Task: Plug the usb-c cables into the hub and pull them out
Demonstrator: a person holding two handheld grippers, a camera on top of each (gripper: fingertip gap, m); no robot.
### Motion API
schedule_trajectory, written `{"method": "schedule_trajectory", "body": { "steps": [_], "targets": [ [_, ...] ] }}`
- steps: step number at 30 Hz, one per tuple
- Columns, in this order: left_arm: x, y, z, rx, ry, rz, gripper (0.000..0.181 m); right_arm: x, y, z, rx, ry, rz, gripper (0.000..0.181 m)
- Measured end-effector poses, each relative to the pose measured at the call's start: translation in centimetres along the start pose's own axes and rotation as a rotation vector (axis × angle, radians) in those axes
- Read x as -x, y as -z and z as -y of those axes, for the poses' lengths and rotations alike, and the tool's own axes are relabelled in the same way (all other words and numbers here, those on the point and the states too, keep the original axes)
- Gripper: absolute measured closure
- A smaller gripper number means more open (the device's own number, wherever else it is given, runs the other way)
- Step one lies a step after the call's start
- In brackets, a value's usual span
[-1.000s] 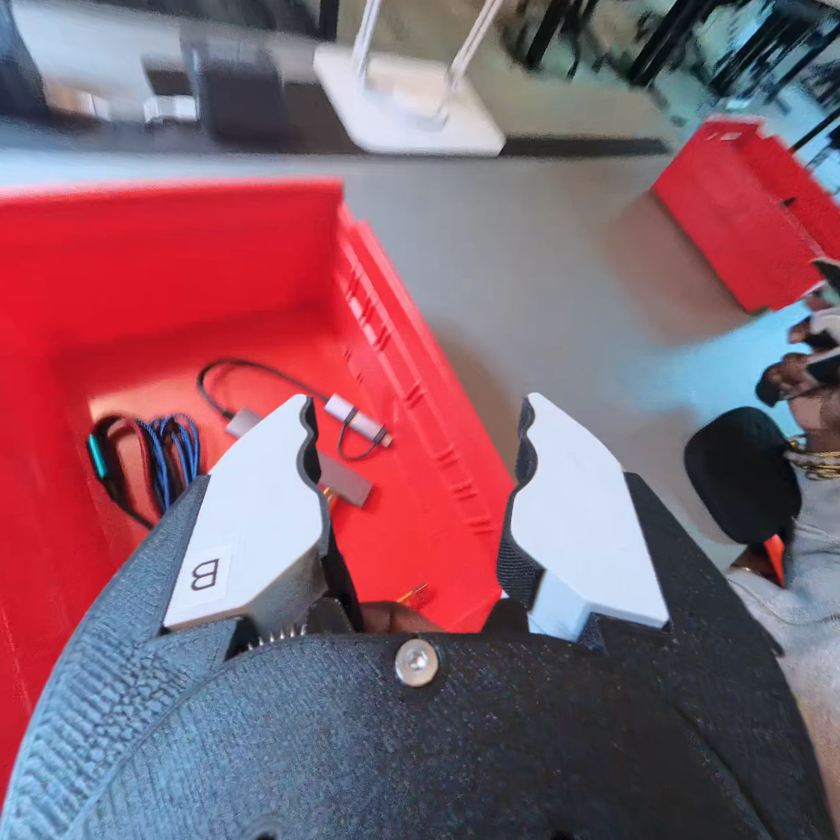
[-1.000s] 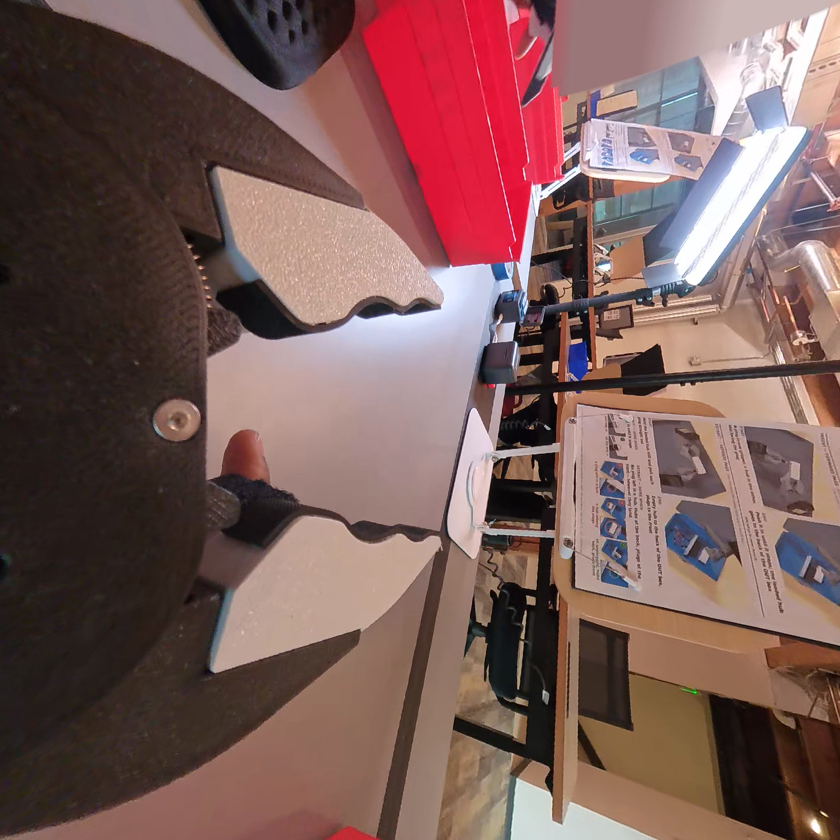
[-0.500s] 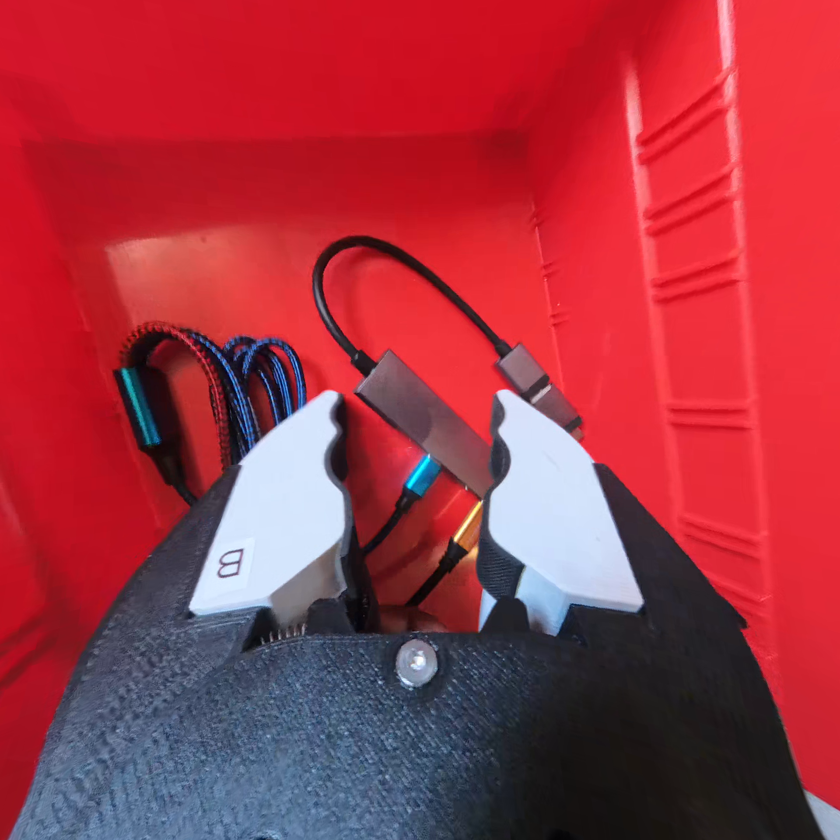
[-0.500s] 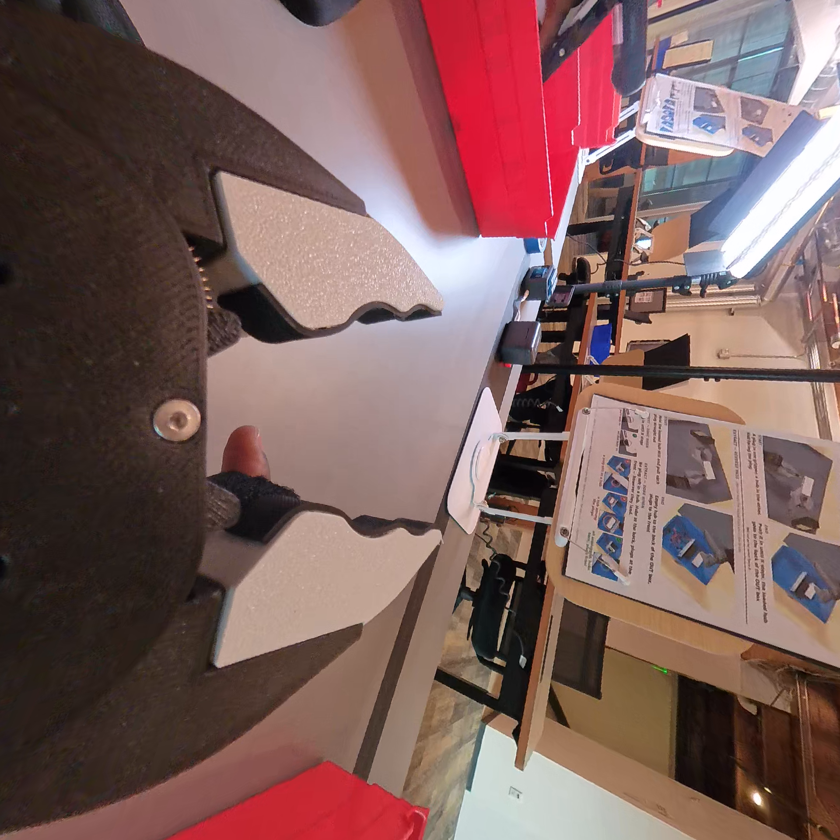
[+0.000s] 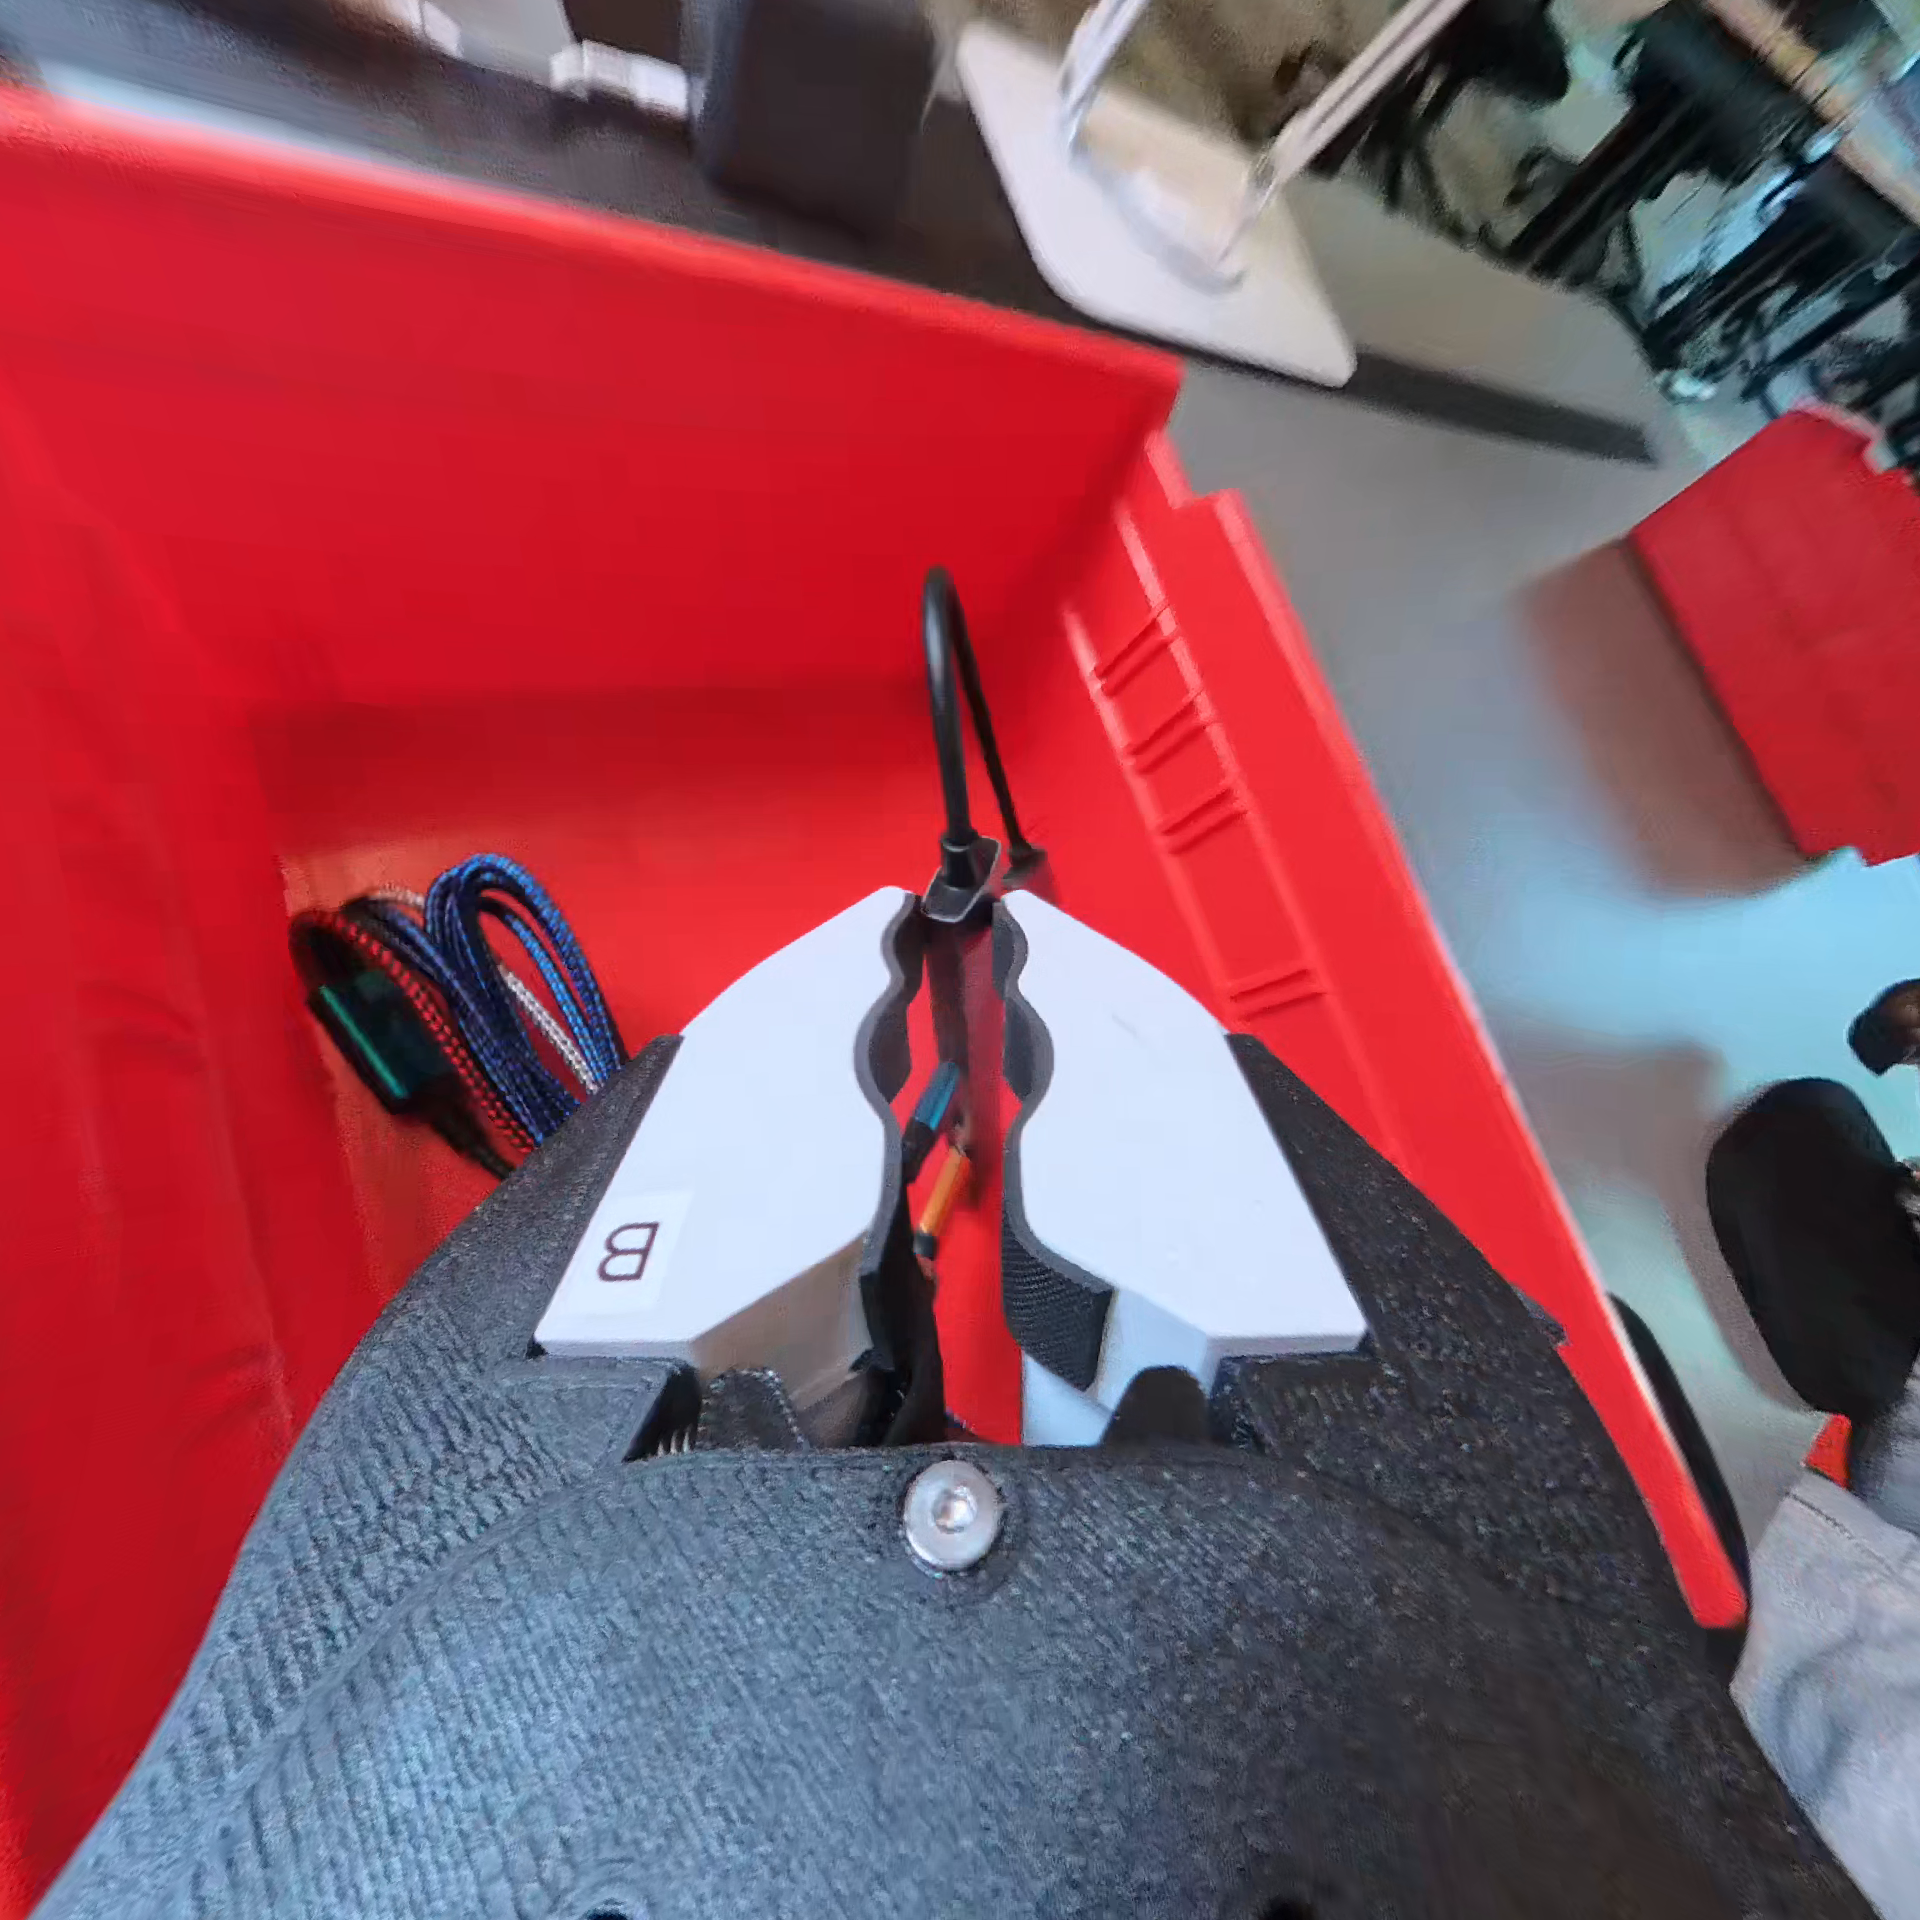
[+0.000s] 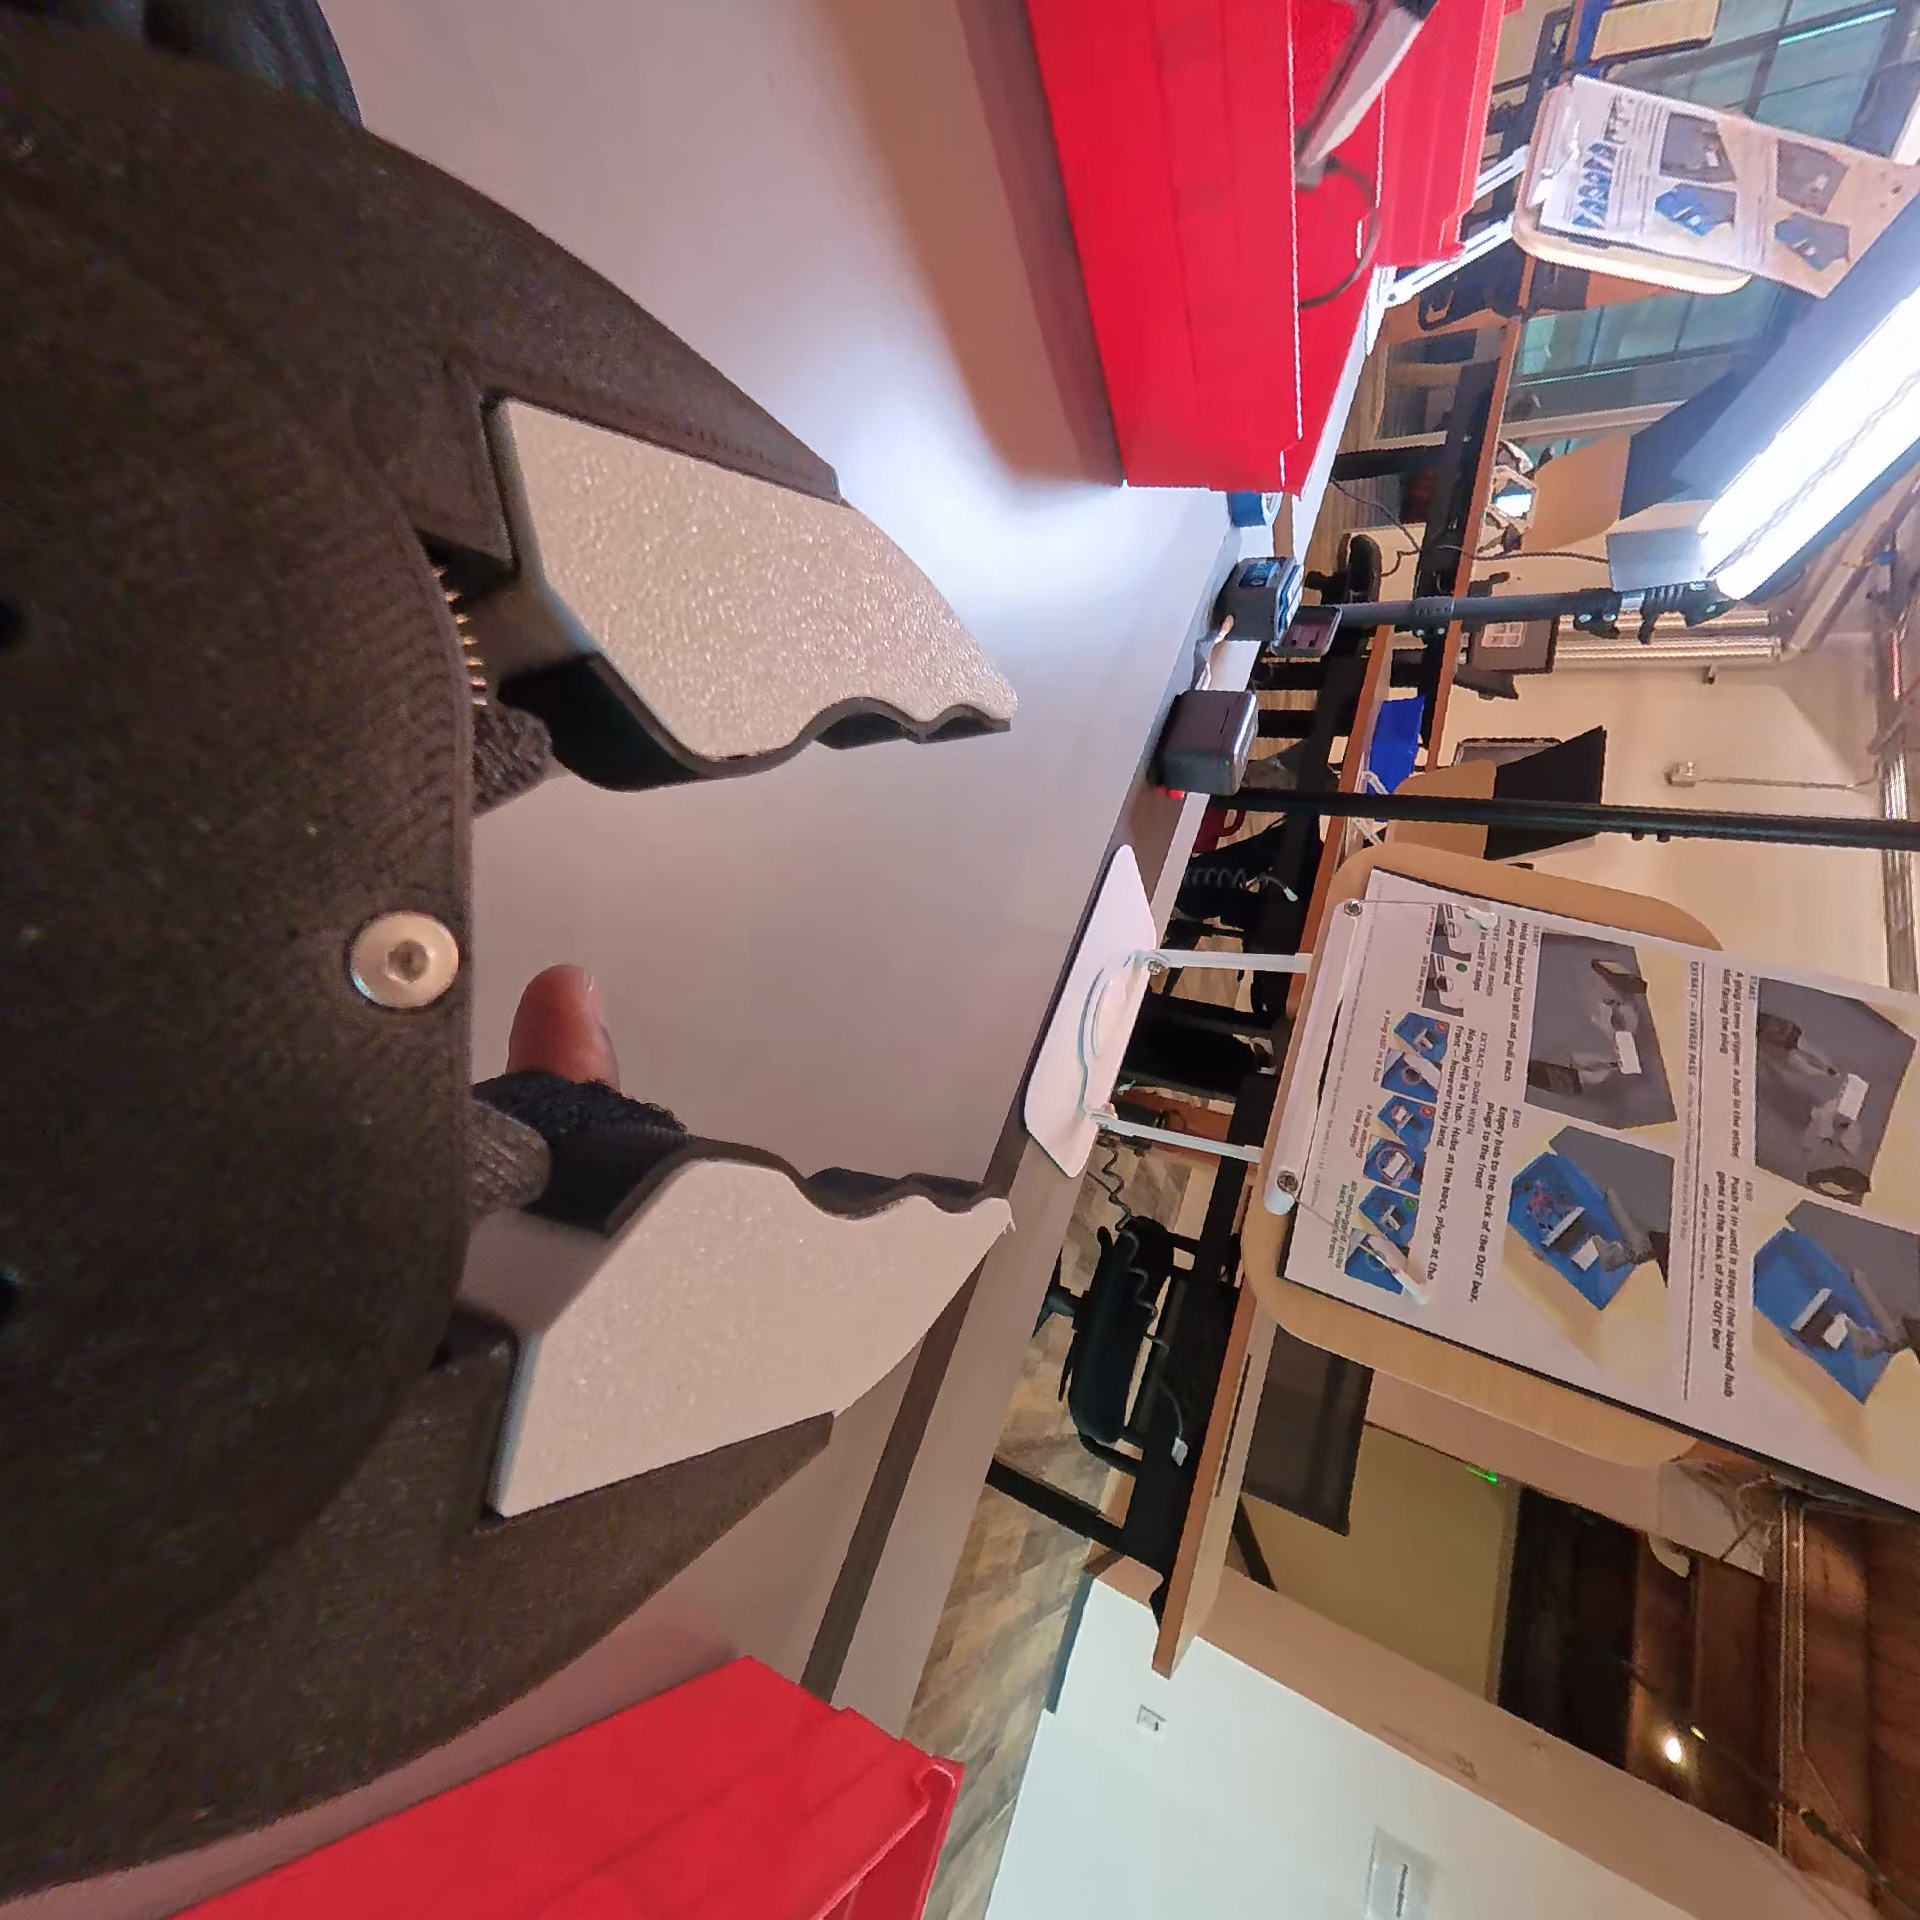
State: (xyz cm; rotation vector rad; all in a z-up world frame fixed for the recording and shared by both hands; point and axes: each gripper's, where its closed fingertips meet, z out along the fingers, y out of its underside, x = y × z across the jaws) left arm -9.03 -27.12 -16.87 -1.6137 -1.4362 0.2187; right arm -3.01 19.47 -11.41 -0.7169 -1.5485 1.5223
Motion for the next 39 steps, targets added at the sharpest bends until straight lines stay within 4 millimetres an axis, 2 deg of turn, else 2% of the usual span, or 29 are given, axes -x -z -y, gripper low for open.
{"method": "schedule_trajectory", "body": {
  "steps": [8, 17, 22, 24, 26, 29, 32, 35, 39],
  "targets": [
    [-3.3, 4.6, 3.6, -0.248, -0.155, 0.023, 0.171, -0.2, 0.0, 0.0, -0.003, 0.018, -0.017, 0.104],
    [-9.0, 12.5, 11.0, -0.605, -0.342, 0.070, 0.172, -0.3, 0.0, 0.0, -0.001, 0.027, -0.026, 0.107],
    [-13.8, 17.5, 16.4, -0.793, -0.473, 0.072, 0.172, -0.4, 0.0, -0.1, 0.001, 0.030, -0.031, 0.108],
    [-16.3, 19.4, 18.4, -0.871, -0.519, 0.049, 0.172, -0.4, 0.0, -0.1, 0.001, 0.030, -0.032, 0.109],
    [-19.0, 20.4, 19.7, -0.896, -0.565, -0.006, 0.172, -0.5, 0.0, -0.1, 0.001, 0.032, -0.037, 0.109],
    [-22.9, 20.4, 20.6, -0.890, -0.622, -0.092, 0.172, -0.5, 0.0, -0.2, 0.003, 0.031, -0.036, 0.109],
    [-26.7, 18.8, 19.9, -0.856, -0.648, -0.211, 0.172, -0.4, 0.1, -0.1, -0.003, 0.032, -0.029, 0.109],
    [-29.9, 16.4, 17.8, -0.820, -0.647, -0.329, 0.172, -0.3, 0.0, -0.1, 0.001, 0.027, -0.022, 0.109],
    [-33.0, 12.6, 13.9, -0.765, -0.620, -0.473, 0.172, -0.1, 0.1, -0.1, 0.002, 0.014, -0.007, 0.111]
  ]
}}
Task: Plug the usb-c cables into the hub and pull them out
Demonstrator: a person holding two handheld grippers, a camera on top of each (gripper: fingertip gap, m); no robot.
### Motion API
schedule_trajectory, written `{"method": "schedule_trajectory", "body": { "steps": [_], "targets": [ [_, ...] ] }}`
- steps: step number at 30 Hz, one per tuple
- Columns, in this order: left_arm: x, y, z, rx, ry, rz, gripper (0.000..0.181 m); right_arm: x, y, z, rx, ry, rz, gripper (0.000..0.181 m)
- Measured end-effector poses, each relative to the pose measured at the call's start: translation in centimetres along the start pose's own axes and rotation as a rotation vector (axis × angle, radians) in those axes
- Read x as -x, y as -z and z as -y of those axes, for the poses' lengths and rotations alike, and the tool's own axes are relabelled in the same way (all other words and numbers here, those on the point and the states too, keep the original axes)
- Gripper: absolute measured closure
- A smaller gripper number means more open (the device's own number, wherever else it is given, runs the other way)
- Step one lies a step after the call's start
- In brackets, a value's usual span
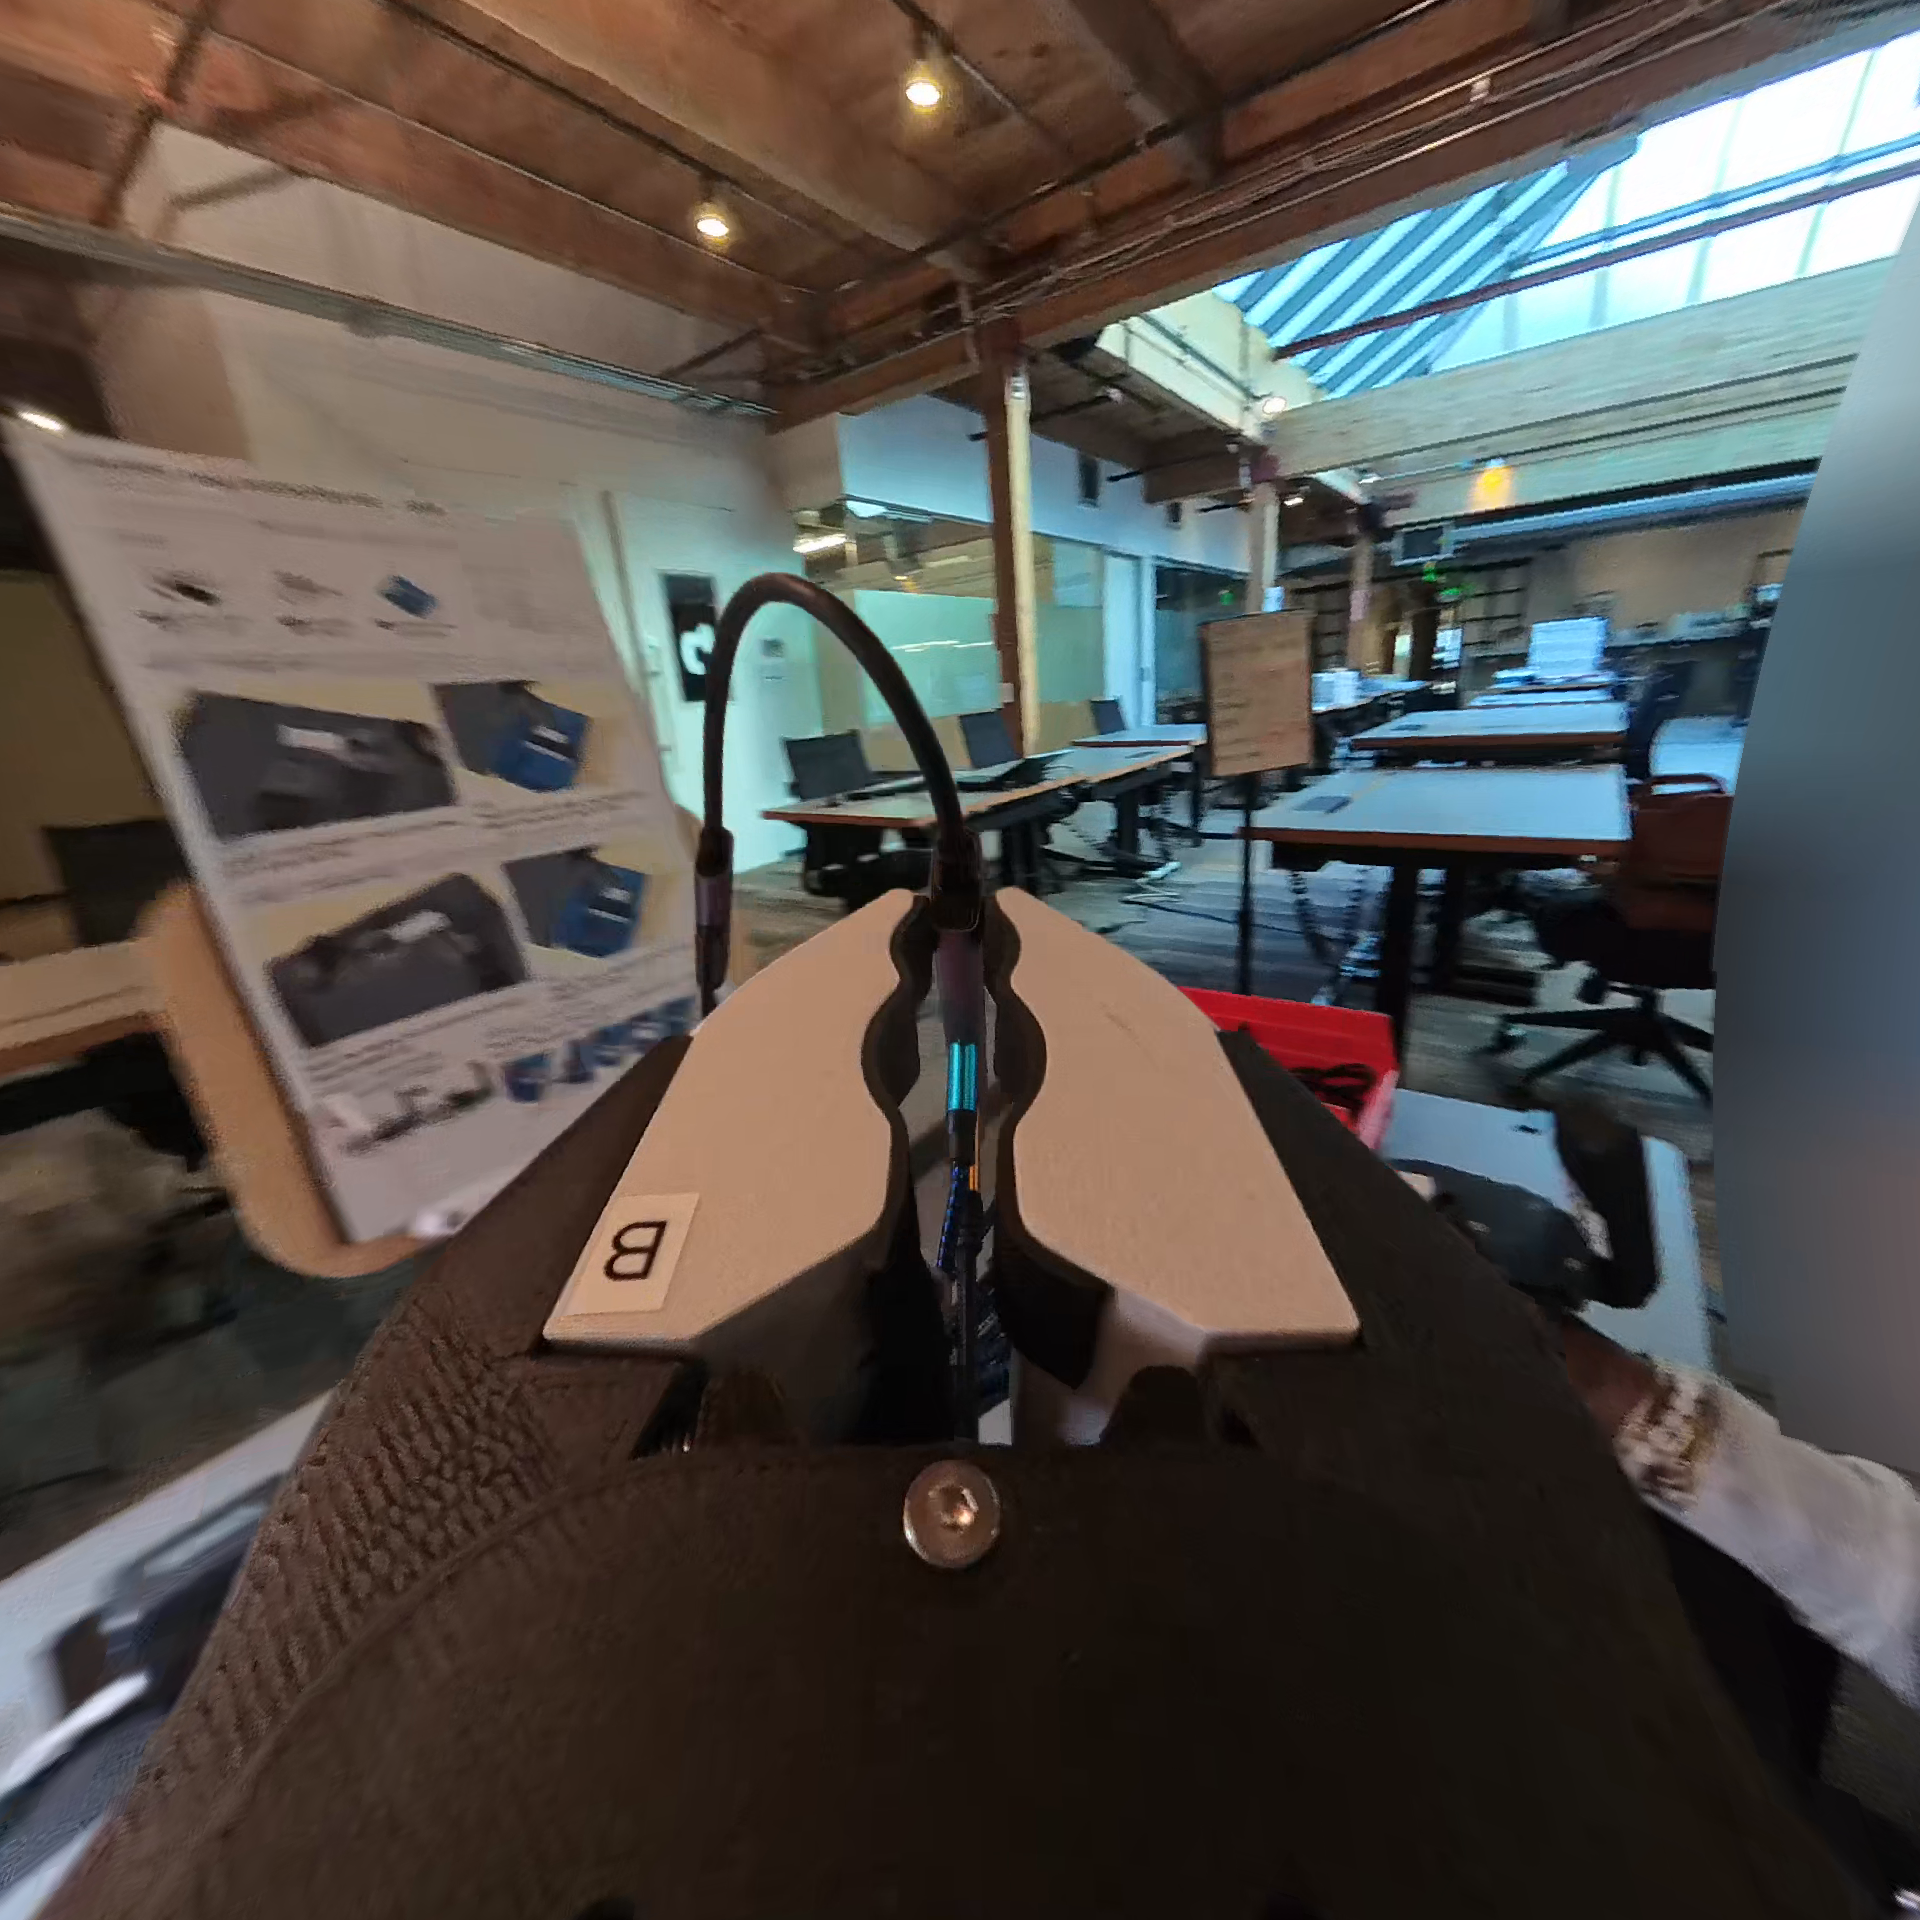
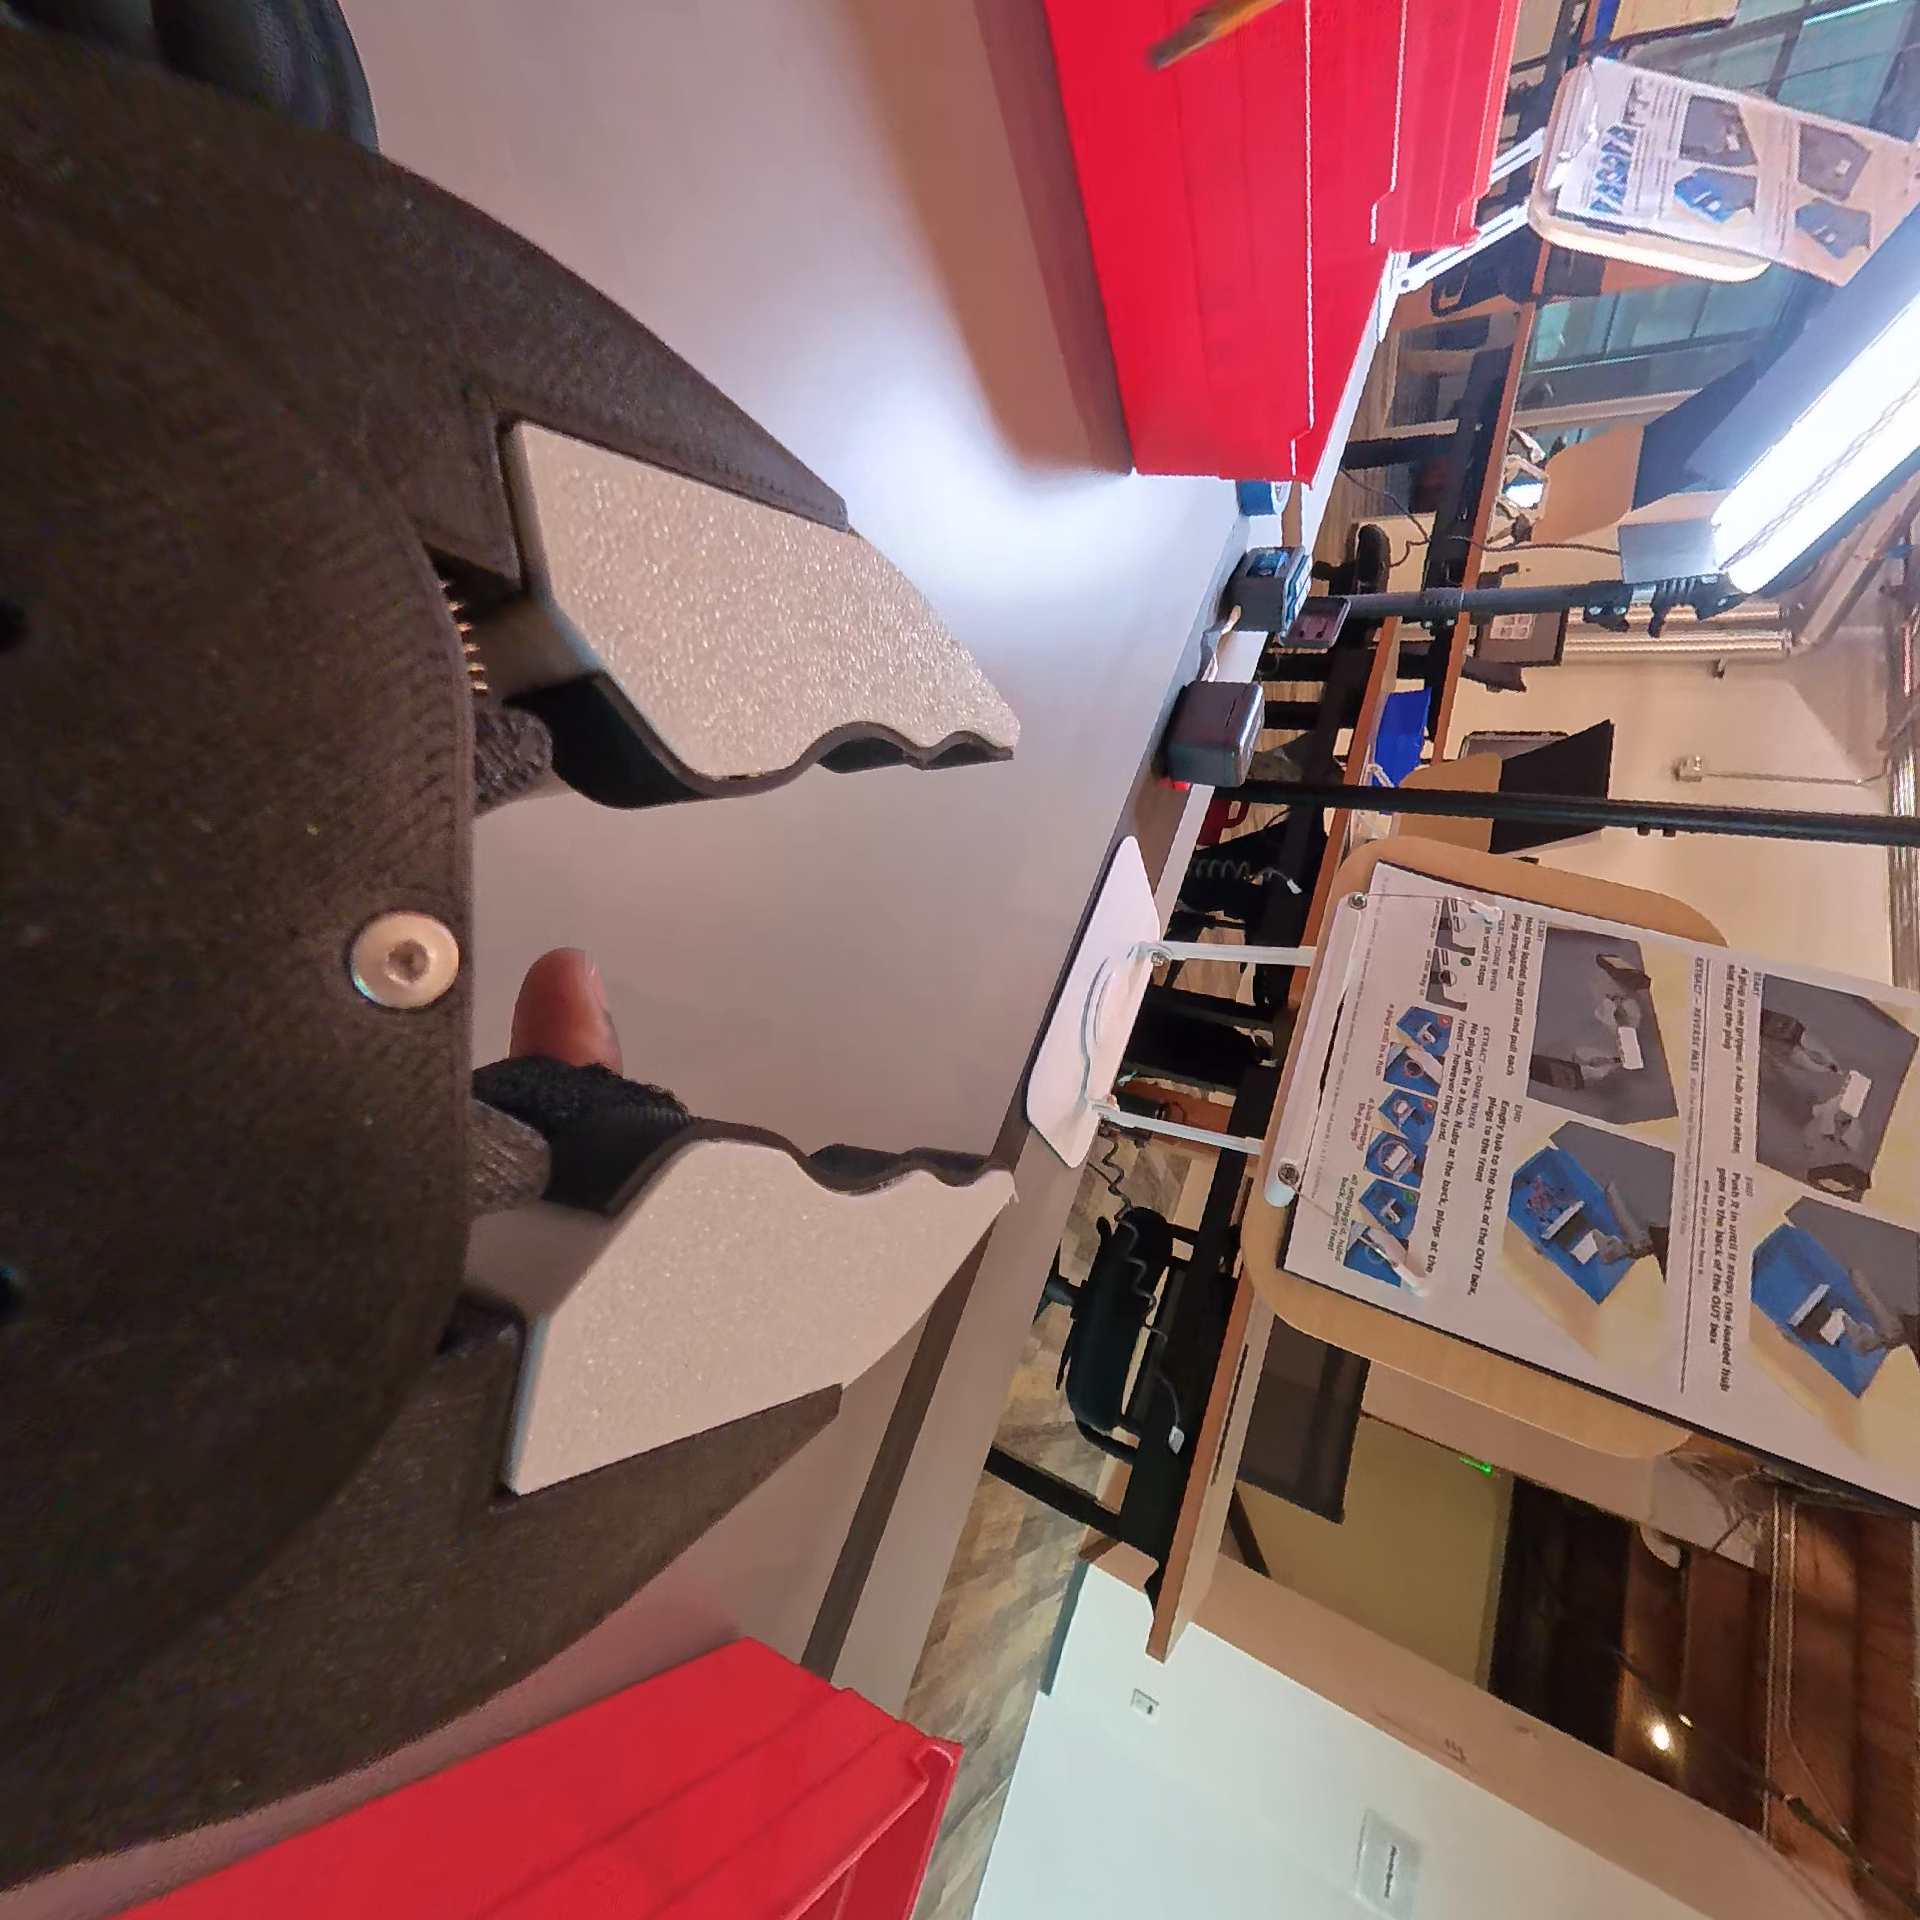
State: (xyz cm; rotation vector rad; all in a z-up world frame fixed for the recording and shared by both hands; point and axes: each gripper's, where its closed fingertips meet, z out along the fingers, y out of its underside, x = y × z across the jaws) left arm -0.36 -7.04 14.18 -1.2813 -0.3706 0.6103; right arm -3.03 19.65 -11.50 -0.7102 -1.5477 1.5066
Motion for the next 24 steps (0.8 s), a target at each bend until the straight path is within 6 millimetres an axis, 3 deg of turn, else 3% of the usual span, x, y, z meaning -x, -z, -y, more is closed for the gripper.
{"method": "schedule_trajectory", "body": {
  "steps": [6, 11, 13, 17, 22, 24],
  "targets": [
    [-7.3, -2.4, -8.2, 0.084, 0.095, -0.181, 0.172, 1.8, 0.1, 0.7, -0.047, -0.043, 0.124, 0.110],
    [-11.2, -2.7, -13.5, 0.177, 0.167, -0.277, 0.172, 3.6, 0.5, 1.7, -0.106, -0.087, 0.257, 0.106],
    [-12.1, -2.7, -14.9, 0.194, 0.202, -0.298, 0.172, 4.8, 0.9, 2.3, -0.133, -0.114, 0.344, 0.110],
    [-13.8, -2.7, -17.8, 0.227, 0.249, -0.336, 0.172, 9.5, 2.4, 4.0, -0.183, -0.213, 0.672, 0.123],
    [-14.9, -2.8, -19.4, 0.201, 0.337, -0.378, 0.172, 12.5, 2.3, 2.9, -0.083, -0.231, 0.822, 0.128],
    [-15.1, -2.8, -19.6, 0.171, 0.373, -0.387, 0.172, 13.3, 2.7, 2.9, -0.065, -0.287, 0.908, 0.139]
  ]
}}
